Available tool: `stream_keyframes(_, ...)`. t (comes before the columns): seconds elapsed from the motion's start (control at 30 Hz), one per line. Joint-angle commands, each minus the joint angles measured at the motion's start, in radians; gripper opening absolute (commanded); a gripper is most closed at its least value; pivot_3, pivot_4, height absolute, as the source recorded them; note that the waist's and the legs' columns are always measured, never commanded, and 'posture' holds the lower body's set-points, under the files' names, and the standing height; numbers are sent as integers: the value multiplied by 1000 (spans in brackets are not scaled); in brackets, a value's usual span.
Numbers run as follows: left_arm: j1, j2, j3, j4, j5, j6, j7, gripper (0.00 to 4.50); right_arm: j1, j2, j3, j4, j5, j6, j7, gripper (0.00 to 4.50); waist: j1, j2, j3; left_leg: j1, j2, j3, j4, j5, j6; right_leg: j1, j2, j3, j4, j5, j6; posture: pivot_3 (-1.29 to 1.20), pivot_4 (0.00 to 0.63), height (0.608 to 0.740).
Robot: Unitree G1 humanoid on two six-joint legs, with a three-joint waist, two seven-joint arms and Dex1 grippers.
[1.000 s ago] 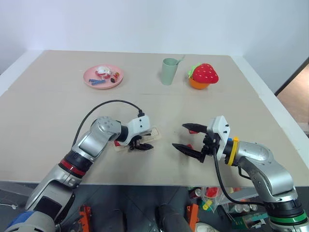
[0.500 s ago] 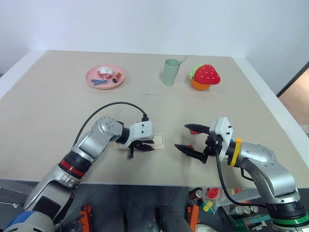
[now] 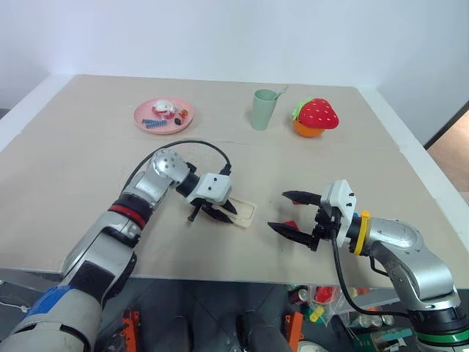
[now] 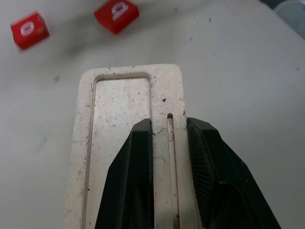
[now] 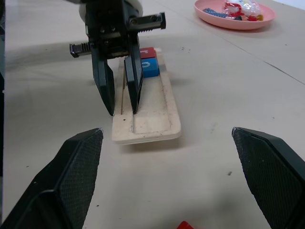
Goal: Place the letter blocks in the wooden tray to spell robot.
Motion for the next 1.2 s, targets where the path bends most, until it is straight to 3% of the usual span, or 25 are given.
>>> stream_keyframes(0.03, -20, -30, 10, 13, 15, -39, -14, 519, 9, -6, -38, -37, 12, -5, -10, 4500, 0, 0, 0, 0, 0, 0, 0, 0, 0, 0, 0, 0, 0, 0, 0, 0, 150, 740)
stream_keyframes(0.37, -6, -49, -17, 38, 126, -16, 42, 519, 26, -12, -47, -45, 17, -8, -17, 4500, -2, 0, 0, 0, 0, -1, 1, 0, 1, 0, 0, 0, 0, 0, 0, 0, 150, 740)
stream_keyframes(0.83, 0, -83, -6, 42, 175, 46, 131, 519, 8, -13, -34, -28, 15, -7, 5, 4500, -1, 0, 0, 0, 0, -2, 6, 0, 1, 4, 0, 0, 1, 1, 1, 0, 150, 740)
stream_keyframes(0.87, 0, -84, -3, 39, 175, 59, 140, 1525, 5, -13, -32, -26, 14, -6, 6, 4500, -1, 0, 0, 0, -1, -2, 6, 0, 1, 4, 0, 0, 1, 1, 1, 0, 150, 740)
stream_keyframes(1.17, 27, -47, 73, -189, 58, 235, 97, 4416, -7, -16, -30, -23, 11, 9, 4, 4500, -1, 1, 1, -1, 0, -2, 4, -1, 1, 2, 1, 1, 1, 1, 2, 0, 150, 740)
stream_keyframes(1.2, 37, -38, 84, -225, 39, 266, 86, 4416, -7, -17, -30, -21, 11, 9, 5, 4500, -2, 2, 1, -1, 0, -2, 4, -1, 2, 2, 1, 0, 1, 0, 2, 0, 150, 740)
